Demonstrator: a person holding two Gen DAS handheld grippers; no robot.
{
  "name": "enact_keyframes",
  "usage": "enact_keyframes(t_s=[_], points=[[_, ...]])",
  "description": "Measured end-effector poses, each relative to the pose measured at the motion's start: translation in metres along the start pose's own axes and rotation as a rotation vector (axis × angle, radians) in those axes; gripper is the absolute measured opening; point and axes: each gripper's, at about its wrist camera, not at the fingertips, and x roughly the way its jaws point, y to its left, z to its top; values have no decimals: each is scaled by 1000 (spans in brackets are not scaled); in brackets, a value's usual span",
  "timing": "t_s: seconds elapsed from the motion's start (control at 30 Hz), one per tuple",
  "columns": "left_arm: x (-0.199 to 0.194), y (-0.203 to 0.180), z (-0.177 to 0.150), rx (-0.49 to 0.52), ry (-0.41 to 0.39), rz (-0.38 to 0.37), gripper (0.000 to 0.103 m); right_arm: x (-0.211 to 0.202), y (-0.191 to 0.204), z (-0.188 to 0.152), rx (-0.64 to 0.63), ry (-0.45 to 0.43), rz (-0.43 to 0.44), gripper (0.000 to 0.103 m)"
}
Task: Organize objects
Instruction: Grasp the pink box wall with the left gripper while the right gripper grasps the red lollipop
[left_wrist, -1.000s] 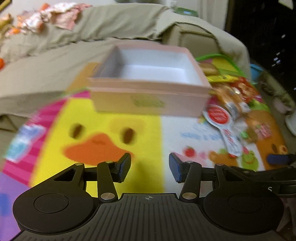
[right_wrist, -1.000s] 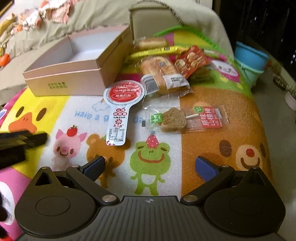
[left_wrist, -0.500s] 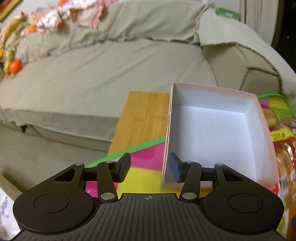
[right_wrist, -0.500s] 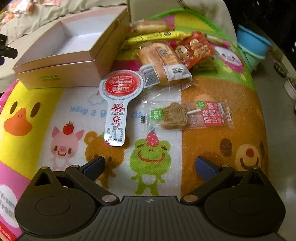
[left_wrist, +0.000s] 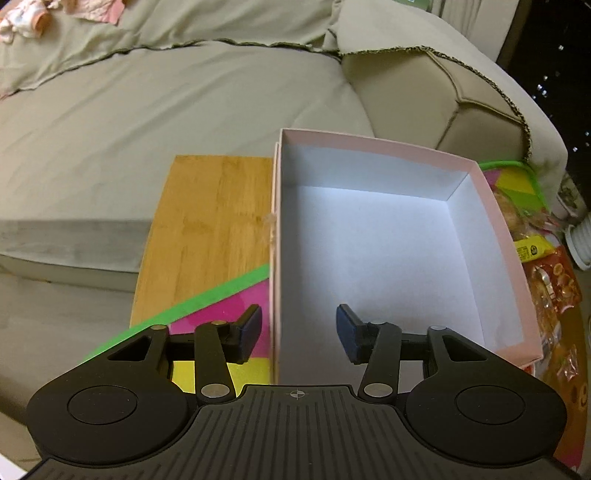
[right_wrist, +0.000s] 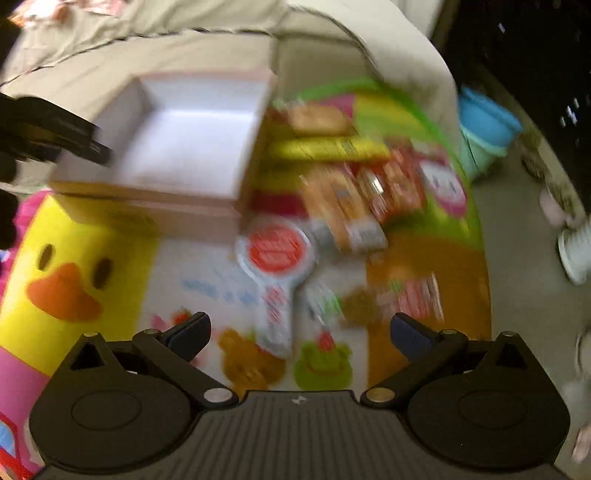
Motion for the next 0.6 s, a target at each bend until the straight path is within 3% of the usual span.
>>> enact_keyframes(t_s=[0.03,0.13,0.27,0.43,0.5,0.53,0.6], points=[[1,2,-2,2,-5,-3,29,0,6,6,-27,-18,6,103],[0,3,-3,29,-27,25,12,8,20,19,-90,-56,33,102],[-3,5,-4,40,-47,23,11,42,26,30,-136,-56,46,92],[-3,-4,-6,72,-65,77,9,79,12,33,-108,-35,41,91],[-3,-6,-6,64,-70,94,9,76,10,29,-121,-51,70,79],[-3,-7,-7,57,-72,102,9,74,11,26,-134,-49,76,63],[-3,-7,-7,41,-70,111,8,71,10,24,-161,-37,82,60]])
